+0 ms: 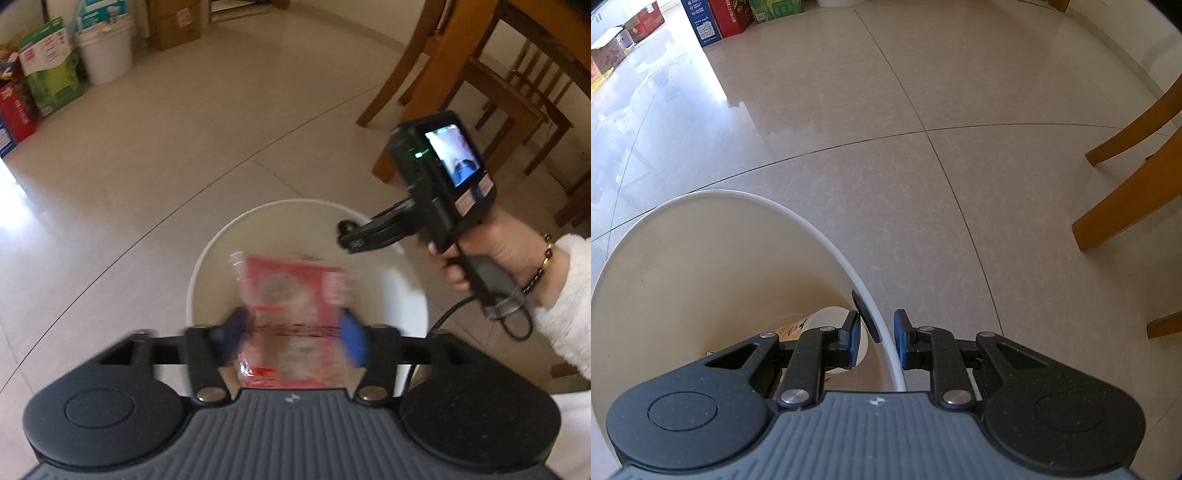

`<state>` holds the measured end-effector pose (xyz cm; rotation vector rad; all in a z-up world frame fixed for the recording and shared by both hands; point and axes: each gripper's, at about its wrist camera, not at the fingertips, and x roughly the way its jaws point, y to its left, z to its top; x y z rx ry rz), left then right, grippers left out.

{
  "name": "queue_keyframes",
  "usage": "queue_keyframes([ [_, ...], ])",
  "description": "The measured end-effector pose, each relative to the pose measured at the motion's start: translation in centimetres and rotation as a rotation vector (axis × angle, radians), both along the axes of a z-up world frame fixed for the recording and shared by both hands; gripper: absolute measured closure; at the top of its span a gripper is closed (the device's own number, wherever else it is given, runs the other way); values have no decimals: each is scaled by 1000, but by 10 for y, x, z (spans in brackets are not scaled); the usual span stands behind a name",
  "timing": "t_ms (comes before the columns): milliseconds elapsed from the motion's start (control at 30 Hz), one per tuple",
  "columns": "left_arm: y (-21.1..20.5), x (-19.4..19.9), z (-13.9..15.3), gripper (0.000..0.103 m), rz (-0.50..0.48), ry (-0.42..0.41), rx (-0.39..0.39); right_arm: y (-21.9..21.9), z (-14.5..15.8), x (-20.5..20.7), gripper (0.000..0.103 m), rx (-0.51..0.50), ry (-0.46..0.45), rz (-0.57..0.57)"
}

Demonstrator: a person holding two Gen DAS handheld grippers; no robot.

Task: Collect trash
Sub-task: 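Carry the snack wrapper over the wastebasket and open the left gripper, then lower the left gripper to the crumpled white paper and grasp it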

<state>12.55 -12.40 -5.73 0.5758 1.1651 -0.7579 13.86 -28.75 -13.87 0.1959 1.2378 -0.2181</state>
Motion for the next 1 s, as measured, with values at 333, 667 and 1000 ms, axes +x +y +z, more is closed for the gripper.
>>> queue_keyframes([
  [333, 12, 3, -10, 14, 53, -38, 17, 0, 1, 0, 81, 1, -1, -2],
  [667, 64, 6, -12, 13, 86, -101, 43, 0, 2, 2, 80, 1, 3, -4],
  [1000, 137, 4, -80, 13, 160, -44, 100, -3, 1, 4, 80, 6, 12, -19],
])
